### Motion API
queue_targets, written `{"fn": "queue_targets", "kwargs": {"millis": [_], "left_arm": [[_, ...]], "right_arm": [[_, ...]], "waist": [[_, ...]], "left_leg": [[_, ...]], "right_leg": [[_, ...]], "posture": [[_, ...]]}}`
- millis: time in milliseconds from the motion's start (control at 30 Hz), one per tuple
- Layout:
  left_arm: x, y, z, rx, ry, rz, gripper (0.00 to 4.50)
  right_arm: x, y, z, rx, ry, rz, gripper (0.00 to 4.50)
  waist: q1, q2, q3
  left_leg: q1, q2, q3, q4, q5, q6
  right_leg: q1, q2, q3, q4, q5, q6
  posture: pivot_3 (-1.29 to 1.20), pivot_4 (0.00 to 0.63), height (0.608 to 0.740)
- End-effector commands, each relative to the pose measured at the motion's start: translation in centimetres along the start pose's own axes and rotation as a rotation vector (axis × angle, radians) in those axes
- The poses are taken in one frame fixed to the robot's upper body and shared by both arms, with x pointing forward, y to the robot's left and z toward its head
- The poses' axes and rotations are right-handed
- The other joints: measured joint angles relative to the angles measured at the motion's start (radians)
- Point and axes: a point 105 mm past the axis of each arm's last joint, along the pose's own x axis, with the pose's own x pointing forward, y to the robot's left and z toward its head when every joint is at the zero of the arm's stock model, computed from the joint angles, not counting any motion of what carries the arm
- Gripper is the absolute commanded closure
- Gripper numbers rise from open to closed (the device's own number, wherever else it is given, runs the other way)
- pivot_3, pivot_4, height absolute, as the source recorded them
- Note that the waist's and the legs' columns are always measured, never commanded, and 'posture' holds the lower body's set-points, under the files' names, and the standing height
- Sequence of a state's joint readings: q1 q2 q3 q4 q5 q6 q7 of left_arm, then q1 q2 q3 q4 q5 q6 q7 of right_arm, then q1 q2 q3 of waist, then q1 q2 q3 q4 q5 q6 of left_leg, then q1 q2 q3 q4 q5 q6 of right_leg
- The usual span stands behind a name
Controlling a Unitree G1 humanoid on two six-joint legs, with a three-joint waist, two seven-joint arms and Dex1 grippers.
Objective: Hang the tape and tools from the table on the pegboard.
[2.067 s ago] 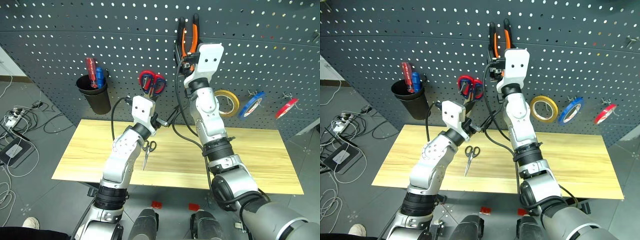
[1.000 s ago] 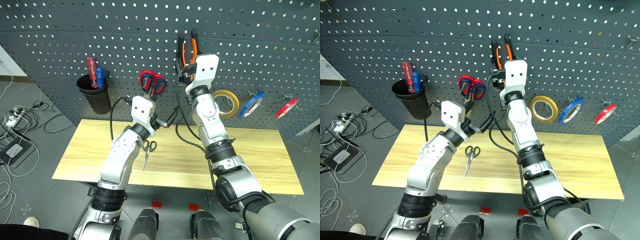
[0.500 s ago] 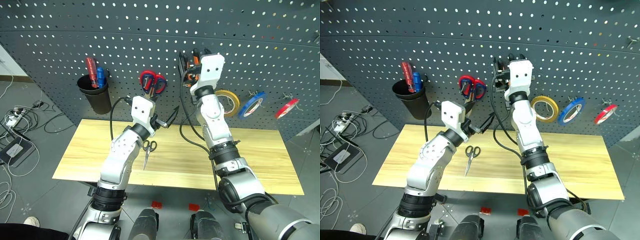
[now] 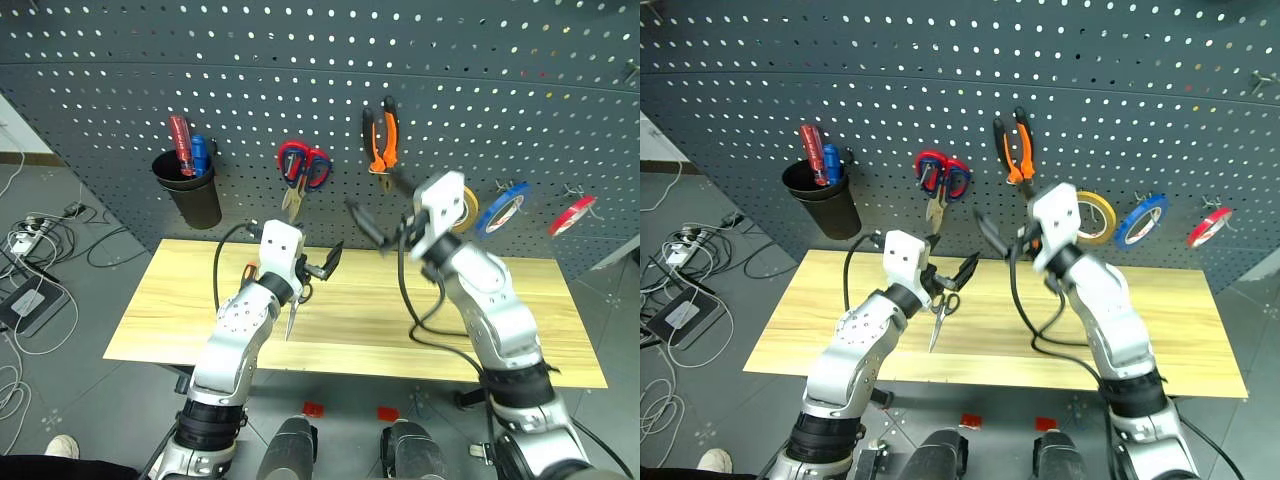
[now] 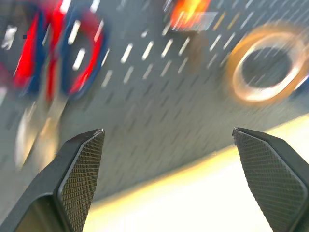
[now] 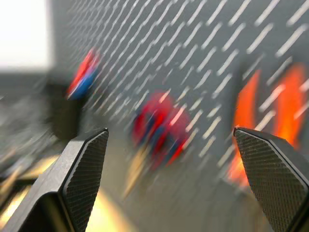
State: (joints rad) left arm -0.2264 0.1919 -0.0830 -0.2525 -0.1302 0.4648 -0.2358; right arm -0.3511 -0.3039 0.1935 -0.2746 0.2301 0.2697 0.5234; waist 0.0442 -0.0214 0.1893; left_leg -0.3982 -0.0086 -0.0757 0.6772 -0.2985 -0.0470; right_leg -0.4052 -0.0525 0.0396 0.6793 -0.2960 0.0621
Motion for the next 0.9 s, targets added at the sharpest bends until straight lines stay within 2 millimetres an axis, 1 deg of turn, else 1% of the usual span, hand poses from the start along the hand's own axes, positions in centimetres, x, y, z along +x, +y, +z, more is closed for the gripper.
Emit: {"fn": "queue_targets", "kwargs": {"millis": [33, 100, 200, 300, 467, 633, 767, 900], "left_arm": [[-1.0, 1.8, -2.0, -0.018, 0.115, 0.140, 0.00], [-1.7, 2.2, -3.7, -0.016, 0.206, 0.177, 0.00], [-2.4, 2.4, -5.1, -0.010, 0.290, 0.187, 0.00], [-2.7, 2.5, -6.1, 0.000, 0.352, 0.183, 0.00], [-2.6, 3.0, -6.9, 0.024, 0.418, 0.185, 0.00], [-3.2, 2.9, -7.6, 0.013, 0.474, 0.184, 0.00], [-3.3, 3.0, -8.0, 0.012, 0.502, 0.188, 0.00], [-3.0, 3.6, -8.0, 0.044, 0.515, 0.220, 0.00]], "right_arm": [[-1.7, 2.9, -0.9, -0.037, 0.026, 0.177, 0.05], [-2.3, 3.8, -1.3, -0.048, 0.033, 0.236, 0.05], [-2.4, 4.6, -1.4, -0.050, 0.032, 0.274, 0.05], [-2.4, 5.1, -1.4, -0.041, 0.030, 0.291, 0.05], [-1.5, 5.9, -0.8, -0.015, 0.009, 0.318, 0.05], [-1.2, 6.7, -0.3, 0.007, -0.002, 0.341, 0.05], [-1.1, 7.0, -0.2, 0.028, -0.002, 0.340, 0.05], [-0.9, 6.9, -0.2, 0.041, 0.001, 0.327, 0.05]], "waist": [[-0.005, 0.000, 0.013], [-0.020, 0.000, 0.029], [-0.030, -0.001, 0.056], [-0.039, -0.003, 0.076], [-0.045, -0.004, 0.115], [-0.046, -0.004, 0.145], [-0.046, -0.004, 0.162], [-0.046, -0.005, 0.183]], "left_leg": [[0.000, 0.000, 0.000, 0.000, 0.000, 0.000], [0.000, 0.000, 0.000, 0.001, 0.000, 0.001], [0.000, 0.001, 0.000, 0.001, 0.000, 0.001], [0.000, 0.002, -0.002, 0.001, 0.000, 0.000], [-0.001, 0.003, -0.002, 0.002, 0.000, 0.000], [-0.002, 0.003, -0.002, 0.002, 0.000, 0.000], [-0.002, 0.003, -0.002, 0.002, 0.000, 0.000], [-0.002, 0.003, -0.002, 0.002, 0.000, 0.000]], "right_leg": [[0.000, 0.000, 0.000, 0.000, 0.000, 0.000], [0.000, 0.000, 0.000, 0.001, 0.000, 0.000], [0.000, 0.000, 0.000, 0.001, 0.000, 0.000], [0.000, 0.000, -0.001, 0.001, 0.000, 0.000], [0.000, -0.002, 0.000, 0.002, 0.000, 0.000], [-0.001, -0.002, -0.001, 0.002, 0.000, 0.000], [-0.001, -0.002, -0.001, 0.002, 0.000, 0.000], [-0.001, -0.002, -0.001, 0.003, 0.000, 0.000]], "posture": [[0.11, 0.264, 0.740], [0.10, 0.288, 0.740], [0.08, 0.325, 0.740], [0.08, 0.343, 0.740], [0.06, 0.394, 0.740], [0.07, 0.414, 0.740], [0.06, 0.428, 0.740], [0.06, 0.452, 0.740]]}}
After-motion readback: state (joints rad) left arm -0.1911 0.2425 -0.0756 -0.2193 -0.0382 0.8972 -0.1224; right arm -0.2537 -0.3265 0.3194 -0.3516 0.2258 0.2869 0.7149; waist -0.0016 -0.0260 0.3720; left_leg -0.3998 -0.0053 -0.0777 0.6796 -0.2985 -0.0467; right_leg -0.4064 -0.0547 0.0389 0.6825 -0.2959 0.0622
